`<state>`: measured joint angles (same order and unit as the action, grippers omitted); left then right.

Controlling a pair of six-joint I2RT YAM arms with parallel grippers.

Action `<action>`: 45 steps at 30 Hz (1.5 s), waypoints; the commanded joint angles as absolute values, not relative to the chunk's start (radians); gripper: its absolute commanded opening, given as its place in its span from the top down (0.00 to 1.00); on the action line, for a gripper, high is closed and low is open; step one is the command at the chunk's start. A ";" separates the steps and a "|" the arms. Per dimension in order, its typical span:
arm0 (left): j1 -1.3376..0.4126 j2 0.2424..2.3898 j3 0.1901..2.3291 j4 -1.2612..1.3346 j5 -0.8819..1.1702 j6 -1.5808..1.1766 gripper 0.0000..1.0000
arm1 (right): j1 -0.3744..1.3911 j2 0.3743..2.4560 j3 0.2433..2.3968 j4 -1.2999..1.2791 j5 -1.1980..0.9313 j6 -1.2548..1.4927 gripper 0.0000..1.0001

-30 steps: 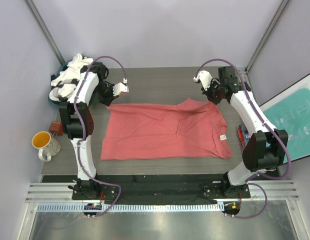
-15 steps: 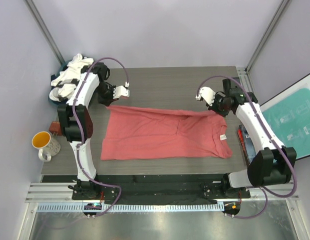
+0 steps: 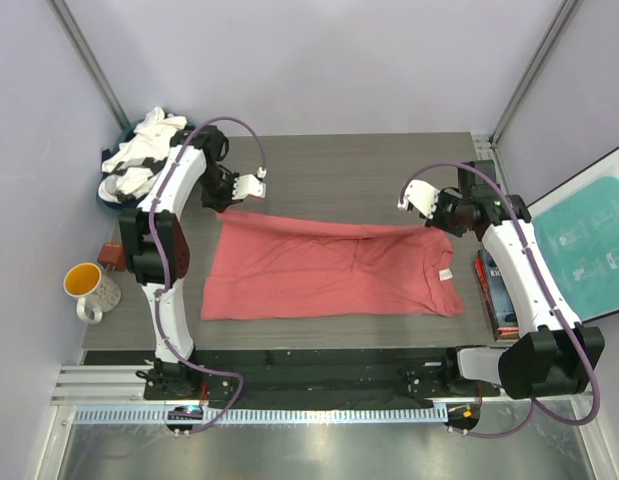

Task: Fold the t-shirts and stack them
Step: Fold the other side of the tshirt into a rectangle

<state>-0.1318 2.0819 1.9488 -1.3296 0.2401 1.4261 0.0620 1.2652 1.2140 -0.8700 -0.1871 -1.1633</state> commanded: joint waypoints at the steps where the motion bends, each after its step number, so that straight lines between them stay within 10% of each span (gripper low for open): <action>1: -0.147 2.013 1.945 -1.592 0.218 1.463 1.00 | 0.058 1.227 1.212 -1.024 -0.241 -1.249 0.99; 45: -0.268 1.864 1.531 -1.663 0.020 1.537 1.00 | 0.123 1.285 1.012 -1.189 -0.209 -1.436 0.99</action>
<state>-0.2619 1.9072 1.5387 -1.3354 0.0399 1.5345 0.1085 1.2854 1.0325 -1.1610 -0.2264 -1.4189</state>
